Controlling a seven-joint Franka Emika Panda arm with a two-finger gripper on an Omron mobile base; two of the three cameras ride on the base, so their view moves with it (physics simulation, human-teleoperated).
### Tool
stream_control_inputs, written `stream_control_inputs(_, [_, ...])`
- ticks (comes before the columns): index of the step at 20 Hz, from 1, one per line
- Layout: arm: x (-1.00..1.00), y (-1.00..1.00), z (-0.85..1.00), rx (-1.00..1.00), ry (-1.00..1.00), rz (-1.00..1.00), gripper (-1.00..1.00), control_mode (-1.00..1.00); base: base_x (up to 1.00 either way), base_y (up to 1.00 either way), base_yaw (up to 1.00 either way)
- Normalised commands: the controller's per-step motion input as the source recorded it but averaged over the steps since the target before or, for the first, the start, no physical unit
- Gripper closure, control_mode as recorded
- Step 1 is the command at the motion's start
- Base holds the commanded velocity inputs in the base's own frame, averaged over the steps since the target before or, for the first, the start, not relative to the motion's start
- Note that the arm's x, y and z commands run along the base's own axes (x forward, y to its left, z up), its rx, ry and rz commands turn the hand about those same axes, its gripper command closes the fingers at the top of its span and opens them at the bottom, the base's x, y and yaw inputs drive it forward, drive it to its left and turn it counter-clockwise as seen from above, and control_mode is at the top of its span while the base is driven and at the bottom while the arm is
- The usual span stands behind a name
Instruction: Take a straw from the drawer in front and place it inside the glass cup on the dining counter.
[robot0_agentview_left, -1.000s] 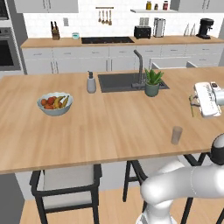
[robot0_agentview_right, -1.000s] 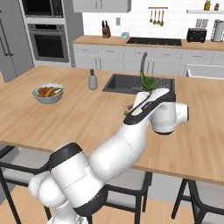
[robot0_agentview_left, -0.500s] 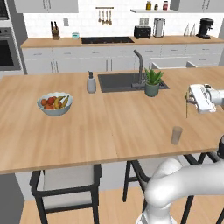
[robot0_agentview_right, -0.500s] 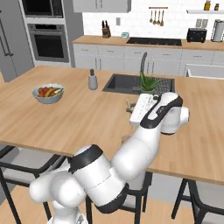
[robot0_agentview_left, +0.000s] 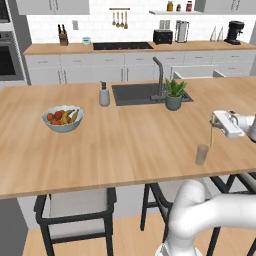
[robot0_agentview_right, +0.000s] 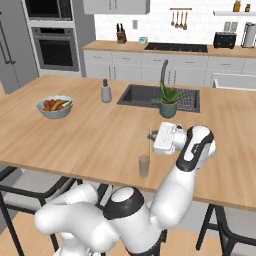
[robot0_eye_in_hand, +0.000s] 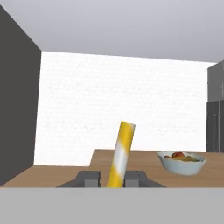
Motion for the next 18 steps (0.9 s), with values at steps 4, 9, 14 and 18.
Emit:
stream_control_inputs(4, [0.00,0.17,-0.08,0.04,-0.08,0.00,1.00,-1.00,0.00,0.00,0.00])
stream_control_inputs(9, [0.05,0.15,0.00,0.04,-0.09,0.00,1.00,-1.00,0.00,0.00,0.00])
stream_control_inputs(14, [0.16,0.01,-0.03,0.00,-0.01,0.00,1.00,-1.00,0.00,0.00,0.00])
stream_control_inputs(18, [0.21,0.00,-0.10,0.00,0.00,0.00,1.00,-1.00,0.00,0.00,0.00])
